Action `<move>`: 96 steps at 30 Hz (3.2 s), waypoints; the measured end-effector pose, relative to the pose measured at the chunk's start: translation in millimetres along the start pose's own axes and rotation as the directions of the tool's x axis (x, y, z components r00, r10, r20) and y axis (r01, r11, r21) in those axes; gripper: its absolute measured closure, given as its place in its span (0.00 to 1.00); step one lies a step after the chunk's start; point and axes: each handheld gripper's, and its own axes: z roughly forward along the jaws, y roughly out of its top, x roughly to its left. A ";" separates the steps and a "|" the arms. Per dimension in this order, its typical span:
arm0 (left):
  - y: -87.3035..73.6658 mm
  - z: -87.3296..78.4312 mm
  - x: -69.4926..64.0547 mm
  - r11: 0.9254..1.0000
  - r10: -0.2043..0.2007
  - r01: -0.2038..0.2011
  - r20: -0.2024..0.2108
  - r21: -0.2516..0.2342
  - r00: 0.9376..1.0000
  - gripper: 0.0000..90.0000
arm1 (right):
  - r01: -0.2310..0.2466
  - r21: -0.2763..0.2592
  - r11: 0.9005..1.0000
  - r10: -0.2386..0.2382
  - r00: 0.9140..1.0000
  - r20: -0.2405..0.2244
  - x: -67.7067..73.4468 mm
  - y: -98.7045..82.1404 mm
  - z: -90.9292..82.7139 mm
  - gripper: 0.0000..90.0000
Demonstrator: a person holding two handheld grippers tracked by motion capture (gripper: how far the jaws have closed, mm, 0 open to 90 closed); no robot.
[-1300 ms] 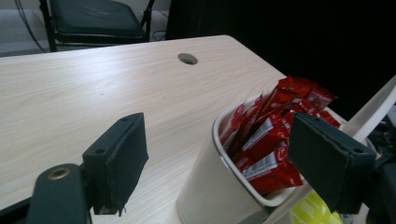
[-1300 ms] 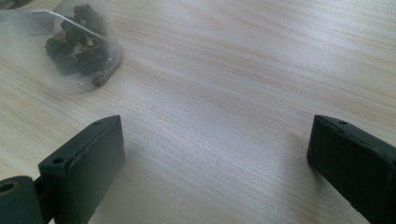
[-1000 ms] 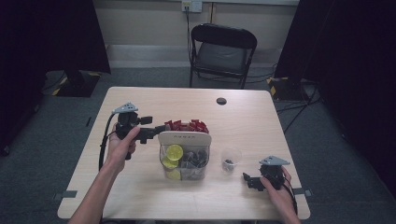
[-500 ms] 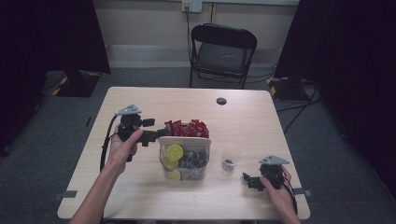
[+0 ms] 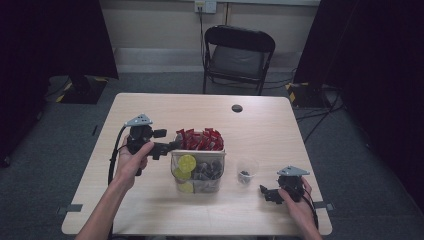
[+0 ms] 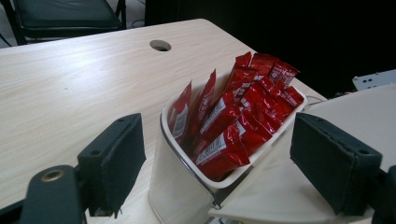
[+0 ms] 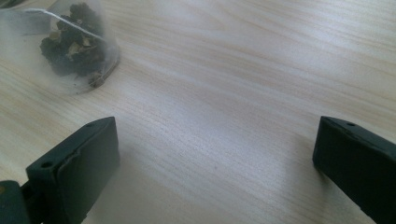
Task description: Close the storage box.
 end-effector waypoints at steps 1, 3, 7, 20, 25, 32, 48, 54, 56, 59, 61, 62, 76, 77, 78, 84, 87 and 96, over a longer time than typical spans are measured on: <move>-0.3 0.1 -0.4 1.000 0.004 -0.004 0.002 0.002 1.000 0.19 | 0.000 0.000 1.000 0.000 1.000 0.000 0.0 0.0 0.0 0.00; -1.2 0.0 -1.5 1.000 0.004 -0.004 0.002 0.004 1.000 0.19 | 0.000 0.000 1.000 0.000 1.000 0.000 0.0 0.0 0.0 0.00; -4.1 -1.2 -2.8 1.000 0.010 -0.010 0.005 0.008 1.000 0.19 | 0.001 -0.001 1.000 -0.001 1.000 0.001 0.0 -0.1 0.0 0.00; -17.1 -4.9 -2.3 0.999 0.004 -0.004 0.000 0.043 1.000 0.18 | -0.002 -0.001 1.000 0.002 1.000 0.002 0.2 -0.1 -0.1 0.00; -21.4 0.2 -2.3 0.998 0.006 -0.006 0.006 0.061 1.000 0.18 | -0.001 0.000 1.000 0.001 1.000 0.001 0.1 -0.2 -0.1 0.00; -27.4 8.5 -0.9 0.995 -0.001 0.001 -0.004 0.096 1.000 0.18 | 0.000 -0.001 1.000 0.000 1.000 0.000 0.1 -0.1 -0.1 0.00; -35.1 14.0 0.2 0.992 0.005 -0.002 -0.026 0.128 1.000 0.18 | -0.001 0.000 1.000 0.001 1.000 0.001 0.1 -0.1 -0.1 0.00; -36.2 2.7 6.7 0.994 -0.019 0.022 -0.031 0.105 0.999 0.18 | -0.001 0.001 1.000 0.001 1.000 0.001 -0.1 0.1 0.1 0.00; -37.2 -2.6 9.4 0.995 -0.031 0.035 -0.035 0.096 0.999 0.18 | -0.001 0.001 1.000 0.001 1.000 0.001 -0.1 0.0 0.1 0.00; -40.0 -9.9 13.1 0.995 -0.023 0.029 -0.061 0.099 0.998 0.18 | -0.001 0.001 1.000 0.001 1.000 0.001 -0.1 0.0 0.1 0.00; -42.4 -14.5 16.5 0.995 -0.036 0.043 -0.083 0.093 0.996 0.18 | 0.000 0.000 1.000 0.000 1.000 0.000 -0.1 0.0 0.2 0.00; -43.8 -16.5 18.3 0.994 -0.037 0.045 -0.092 0.095 0.995 0.18 | -0.001 0.001 1.000 0.001 1.000 0.001 -0.1 0.1 0.1 0.00; -72.0 -42.3 40.3 0.985 -0.047 0.075 -0.176 0.156 0.983 0.18 | 0.000 0.000 1.000 0.000 1.000 0.001 -0.1 0.0 0.1 0.00; -75.2 -43.3 41.4 0.984 -0.049 0.078 -0.178 0.160 0.983 0.18 | 0.000 0.000 1.000 0.000 1.000 0.001 -0.1 0.0 0.1 0.00; -78.3 -44.5 43.0 0.983 -0.049 0.079 -0.179 0.165 0.983 0.18 | -0.001 0.001 1.000 0.001 1.000 0.001 -0.1 0.0 0.1 0.00; -96.3 -46.7 49.0 0.974 -0.068 0.108 -0.197 0.199 0.978 0.18 | 0.000 0.001 1.000 0.000 1.000 0.001 -0.1 -0.1 0.1 0.00; -102.1 -45.1 49.7 0.970 -0.062 0.113 -0.226 0.216 0.972 0.19 | -0.001 0.001 1.000 0.001 1.000 0.001 -0.1 -0.1 0.0 0.00; -125.7 -34.9 59.9 0.948 -0.050 0.136 -0.284 0.289 0.957 0.18 | -0.001 -0.002 1.000 0.001 1.000 0.002 -0.1 -0.4 -0.2 0.00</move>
